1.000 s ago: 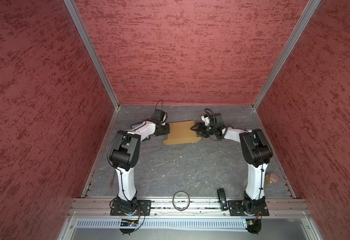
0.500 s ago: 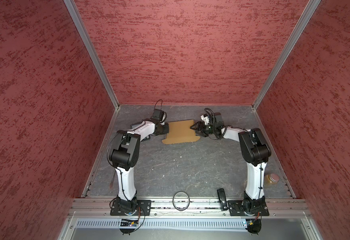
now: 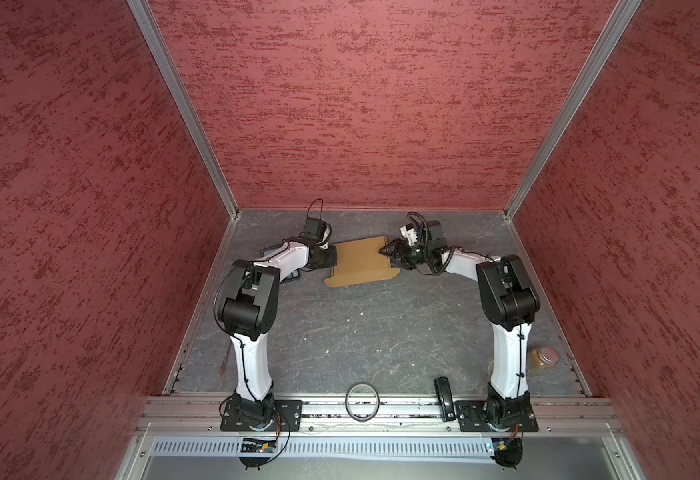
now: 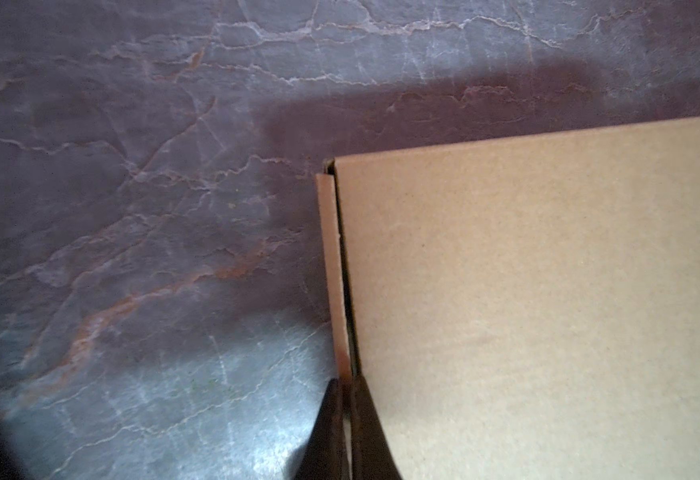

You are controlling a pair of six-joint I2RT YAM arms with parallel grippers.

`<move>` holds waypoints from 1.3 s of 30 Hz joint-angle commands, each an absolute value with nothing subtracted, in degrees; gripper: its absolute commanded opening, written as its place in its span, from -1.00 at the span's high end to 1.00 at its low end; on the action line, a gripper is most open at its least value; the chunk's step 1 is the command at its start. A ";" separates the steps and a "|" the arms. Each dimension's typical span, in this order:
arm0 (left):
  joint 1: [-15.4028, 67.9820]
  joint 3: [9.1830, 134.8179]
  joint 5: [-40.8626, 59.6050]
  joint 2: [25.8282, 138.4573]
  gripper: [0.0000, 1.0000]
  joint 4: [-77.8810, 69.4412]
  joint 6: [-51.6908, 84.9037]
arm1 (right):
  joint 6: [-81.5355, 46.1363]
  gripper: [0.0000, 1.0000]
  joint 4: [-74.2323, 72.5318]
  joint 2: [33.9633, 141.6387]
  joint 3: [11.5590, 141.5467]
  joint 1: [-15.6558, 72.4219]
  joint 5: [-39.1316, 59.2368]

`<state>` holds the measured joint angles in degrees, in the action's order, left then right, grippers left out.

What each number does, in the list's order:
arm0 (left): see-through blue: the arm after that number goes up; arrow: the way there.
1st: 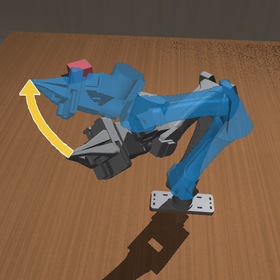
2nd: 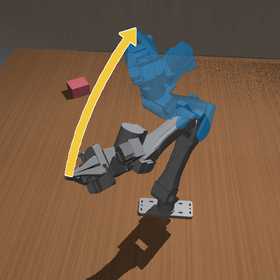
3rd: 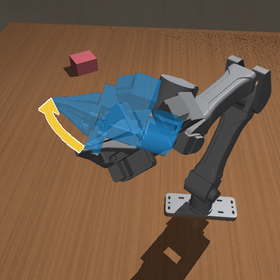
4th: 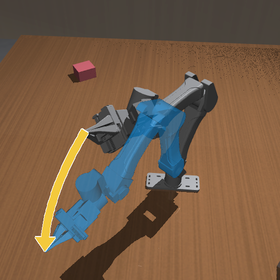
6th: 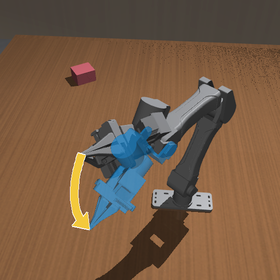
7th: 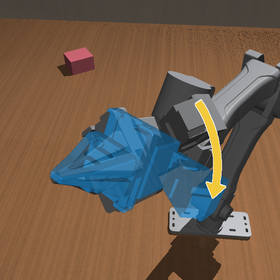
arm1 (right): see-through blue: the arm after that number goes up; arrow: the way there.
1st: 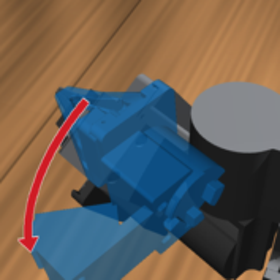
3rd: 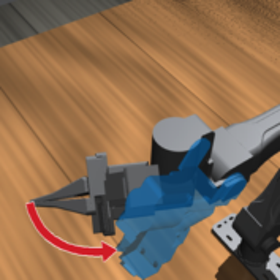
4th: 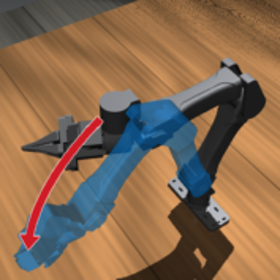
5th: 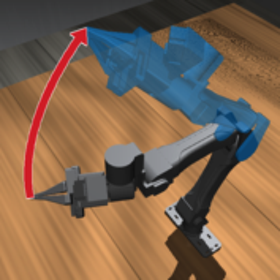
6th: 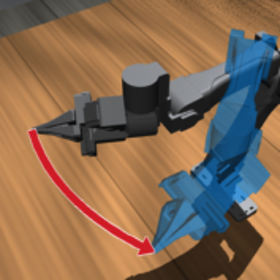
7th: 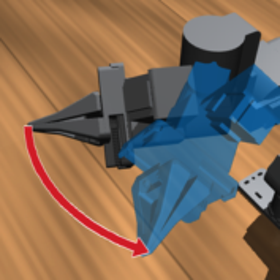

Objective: Fold the paper box
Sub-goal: 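Hold the box edges with both grippers and press the sides inward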

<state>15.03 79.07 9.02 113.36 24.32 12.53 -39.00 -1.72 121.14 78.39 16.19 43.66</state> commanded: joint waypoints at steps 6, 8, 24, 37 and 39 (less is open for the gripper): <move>14.39 77.52 9.61 116.19 0.85 25.35 11.43 | -35.52 -0.52 2.76 119.13 79.66 16.10 39.66; 14.39 77.57 9.67 116.24 0.85 25.31 11.43 | -35.44 -0.53 2.90 118.62 79.44 15.78 39.55; 13.94 76.85 9.45 116.46 0.85 24.96 11.34 | -35.16 -0.55 3.08 118.26 79.00 14.64 40.93; 13.69 76.50 9.53 116.61 0.86 24.52 11.34 | -35.60 -0.55 2.72 120.09 80.72 15.07 42.87; 13.71 76.52 9.66 116.64 0.86 24.52 11.34 | -35.60 -0.55 2.99 120.53 81.74 15.29 43.15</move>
<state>13.87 78.26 10.39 113.73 22.02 12.12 -36.03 3.11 120.11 78.91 14.94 41.85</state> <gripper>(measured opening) 0.072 0.776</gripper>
